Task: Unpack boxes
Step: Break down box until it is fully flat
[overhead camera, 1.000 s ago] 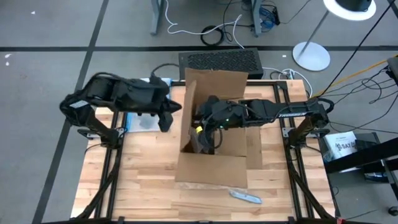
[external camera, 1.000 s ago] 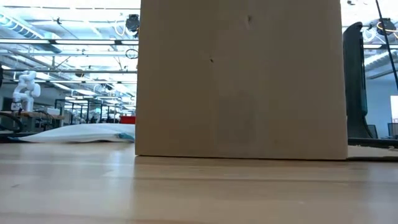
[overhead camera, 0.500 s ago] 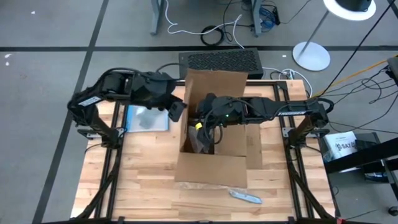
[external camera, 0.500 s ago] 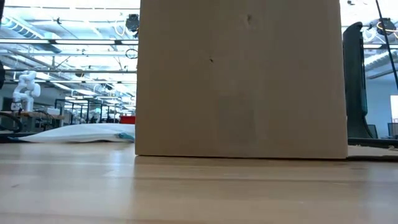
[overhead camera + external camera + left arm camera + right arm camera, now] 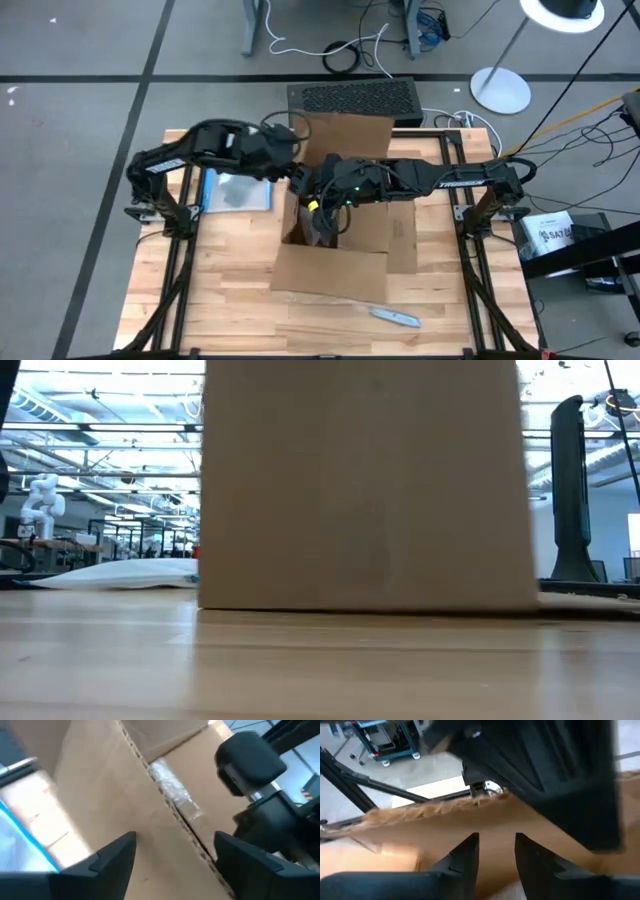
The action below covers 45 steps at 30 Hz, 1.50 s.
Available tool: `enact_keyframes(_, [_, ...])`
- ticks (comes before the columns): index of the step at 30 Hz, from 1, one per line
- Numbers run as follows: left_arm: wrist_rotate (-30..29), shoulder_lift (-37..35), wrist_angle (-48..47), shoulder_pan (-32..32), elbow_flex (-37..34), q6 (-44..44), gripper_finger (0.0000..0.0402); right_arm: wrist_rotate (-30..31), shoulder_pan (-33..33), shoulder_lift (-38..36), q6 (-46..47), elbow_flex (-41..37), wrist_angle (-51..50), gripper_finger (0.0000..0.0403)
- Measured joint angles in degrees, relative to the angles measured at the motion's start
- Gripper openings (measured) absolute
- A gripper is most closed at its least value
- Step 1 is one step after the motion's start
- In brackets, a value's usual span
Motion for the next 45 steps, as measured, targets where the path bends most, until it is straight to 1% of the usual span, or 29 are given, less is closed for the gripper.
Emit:
enact_keyframes(2, [-0.75, 0.16, -2.89, -0.41, 0.00, -0.81, 0.0264, 0.02, 0.00, 0.00, -0.05, -0.02, -0.23, 0.0116])
enact_keyframes(7, [-3.26, 0.23, -4.91, -1.55, 2.13, -0.33, 0.0240, 0.05, 0.01, 0.00, -0.40, -0.02, -1.34, 0.0116])
enact_keyframes(10, [-4.45, 0.20, -8.99, -1.53, 4.66, -0.44, 0.0214, -0.09, -0.44, 0.00, -0.25, -0.02, -3.71, 0.0116])
enact_keyframes(13, [-5.50, -0.06, -9.25, -1.81, 5.42, -0.23, 0.0170, -1.23, -0.81, 0.00, 0.46, -0.02, -7.51, 0.0116])
enact_keyframes(17, [-5.08, -0.17, -9.30, -1.94, 5.46, 2.44, 0.0086, -1.43, -0.72, 0.00, 0.54, -0.02, -10.71, 0.0116])
enact_keyframes(20, [-1.24, -0.19, -8.80, -1.86, 5.49, 3.79, 0.0030, -1.45, -0.38, 0.00, 0.72, -0.02, -11.95, 0.0116])
enact_keyframes(22, [1.52, -0.17, -8.59, -1.85, 5.49, 3.76, 0.0016, -1.43, -0.24, 0.00, 0.54, -0.02, -11.27, 0.0116])
enact_keyframes(25, [3.51, -0.17, -8.56, -1.92, 5.49, 4.23, 0.0027, -1.43, 0.07, 0.00, -0.45, -0.02, -6.28, 0.0116])
enact_keyframes(27, [4.53, -0.17, -8.35, -1.91, 5.49, 5.14, 0.0053, -1.52, 0.04, -0.02, -0.71, 0.00, -4.22, 0.0116])
enact_keyframes(29, [4.77, -0.19, -7.63, -1.85, 5.51, 5.19, 0.0089, -1.54, -0.26, -0.02, -0.71, 0.00, -4.41, 0.0116])
enact_keyframes(31, [5.34, -0.40, -7.59, -1.85, 5.86, 5.19, 0.0133, -1.43, -0.84, -0.02, -0.66, 0.00, -6.64, 0.0116])
enact_keyframes(34, [4.70, -0.80, -7.56, -1.45, 6.54, 5.24, 0.0192, -1.36, -2.00, -0.02, 1.15, 0.02, -13.08, 0.0116])
enact_keyframes(37, [4.54, -1.15, -7.18, -0.49, 6.58, 5.32, 0.0233, -1.36, -2.78, -0.11, 2.69, 0.02, -18.76, 0.0116])
enact_keyframes(40, [4.41, -1.50, -7.22, 0.66, 6.58, 6.24, 0.0251, -1.18, -2.75, -0.22, 1.95, 0.01, -21.99, 0.0116])
enact_keyframes(43, [3.91, -1.57, -8.26, 1.97, 6.58, 7.24, 0.0254, -1.47, -3.34, 0.42, -0.16, 0.10, -25.54, 0.0116])
enact_keyframes(45, [3.68, -1.54, -9.46, 2.98, 6.54, 7.71, 0.0255, -1.40, -4.47, 1.75, -0.91, 0.11, -30.04, 0.0116])
